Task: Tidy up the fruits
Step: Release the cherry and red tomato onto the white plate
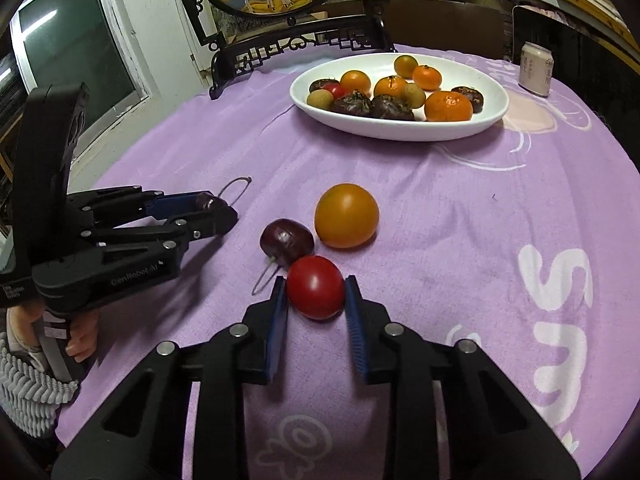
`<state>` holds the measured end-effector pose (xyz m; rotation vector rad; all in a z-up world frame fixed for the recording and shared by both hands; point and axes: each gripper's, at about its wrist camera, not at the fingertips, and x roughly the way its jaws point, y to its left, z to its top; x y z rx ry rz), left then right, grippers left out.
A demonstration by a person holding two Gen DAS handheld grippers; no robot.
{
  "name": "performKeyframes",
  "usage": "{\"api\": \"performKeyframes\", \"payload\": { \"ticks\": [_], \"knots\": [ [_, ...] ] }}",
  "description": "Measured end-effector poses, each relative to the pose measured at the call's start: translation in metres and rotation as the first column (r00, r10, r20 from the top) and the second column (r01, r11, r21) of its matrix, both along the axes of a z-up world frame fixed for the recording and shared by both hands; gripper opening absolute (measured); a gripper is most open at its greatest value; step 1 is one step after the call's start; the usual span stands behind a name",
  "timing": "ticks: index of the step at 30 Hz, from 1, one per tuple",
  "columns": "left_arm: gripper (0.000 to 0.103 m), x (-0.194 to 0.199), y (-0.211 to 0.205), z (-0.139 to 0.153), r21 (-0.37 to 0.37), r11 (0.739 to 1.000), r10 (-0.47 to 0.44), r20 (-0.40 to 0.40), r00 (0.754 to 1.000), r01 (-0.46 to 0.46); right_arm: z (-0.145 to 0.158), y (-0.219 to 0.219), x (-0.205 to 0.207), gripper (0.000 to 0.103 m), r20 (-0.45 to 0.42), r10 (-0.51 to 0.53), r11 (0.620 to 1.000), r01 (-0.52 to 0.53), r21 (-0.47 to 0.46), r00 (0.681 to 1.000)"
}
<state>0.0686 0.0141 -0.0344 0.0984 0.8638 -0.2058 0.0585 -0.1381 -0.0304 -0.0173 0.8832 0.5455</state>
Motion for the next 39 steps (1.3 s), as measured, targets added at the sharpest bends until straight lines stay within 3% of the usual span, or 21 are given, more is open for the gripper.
{"api": "performKeyframes", "payload": {
  "ticks": [9,17,22,30,31,32,33,39],
  "knots": [
    [0.031,0.012,0.004,0.038,-0.055,0.998,0.014,0.073,0.997,-0.010,0.032,-0.034,0.010,0.029,0.058,-0.101,0.988,0.093,0.121,0.993],
    [0.031,0.083,-0.014,0.075,-0.048,0.999,0.010,0.123,0.992,-0.004,0.066,-0.058,0.088,0.029,0.054,-0.221,0.963,0.209,0.172,0.974],
    [0.031,0.133,-0.019,0.072,-0.109,0.994,0.037,0.103,0.994,-0.026,0.063,-0.059,0.138,0.029,0.024,-0.277,0.943,0.267,0.198,0.961],
    [0.031,0.200,-0.016,0.054,-0.140,0.988,0.078,0.074,0.994,-0.067,0.042,-0.049,0.195,0.029,-0.028,-0.310,0.926,0.309,0.217,0.950],
    [0.034,0.204,-0.015,0.051,-0.141,0.987,0.083,0.070,0.994,-0.072,0.040,-0.049,0.198,0.029,-0.039,-0.307,0.924,0.308,0.225,0.951],
    [0.051,0.207,-0.014,0.048,-0.137,0.987,0.089,0.066,0.994,-0.080,0.035,-0.049,0.201,0.030,-0.061,-0.301,0.922,0.306,0.239,0.952],
    [0.058,0.208,-0.013,0.045,-0.131,0.988,0.094,0.067,0.993,-0.084,0.033,-0.049,0.201,0.032,-0.074,-0.290,0.922,0.300,0.246,0.954],
    [0.059,0.205,-0.008,0.038,-0.129,0.988,0.094,0.054,0.994,-0.086,0.030,-0.051,0.199,0.032,-0.080,-0.273,0.926,0.285,0.250,0.959]
  ]
}}
